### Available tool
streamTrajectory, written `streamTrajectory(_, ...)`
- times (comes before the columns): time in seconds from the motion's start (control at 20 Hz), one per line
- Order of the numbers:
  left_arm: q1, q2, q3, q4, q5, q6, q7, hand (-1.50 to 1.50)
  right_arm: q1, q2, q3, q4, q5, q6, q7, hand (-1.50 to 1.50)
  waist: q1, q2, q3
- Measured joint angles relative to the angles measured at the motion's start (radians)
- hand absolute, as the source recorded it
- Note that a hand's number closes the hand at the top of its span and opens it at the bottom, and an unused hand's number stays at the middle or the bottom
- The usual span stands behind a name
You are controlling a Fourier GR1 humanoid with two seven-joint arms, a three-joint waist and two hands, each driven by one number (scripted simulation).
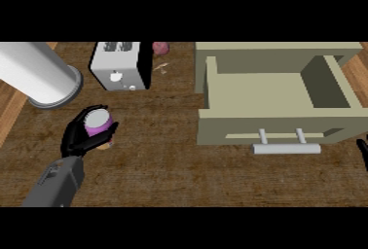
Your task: Pick up the can, place it into the drawer and close the drawer
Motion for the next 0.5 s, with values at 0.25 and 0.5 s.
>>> streamTrajectory(0.25, -0.026, -0.012, -0.004, -0.002, 0.018, -0.031, 0.009, 1.50, -0.032, -0.008, -0.028, 0.026, -0.017, -0.003, 0.005, -1.50, 0.001, 0.000, 0.000)
streamTrajectory(0.5, -0.015, -0.032, -0.024, -0.084, 0.031, -0.034, 0.045, 1.50, 0.009, -0.003, 0.013, -0.002, -0.004, -0.028, -0.018, -1.50, 0.004, -0.001, 0.000)
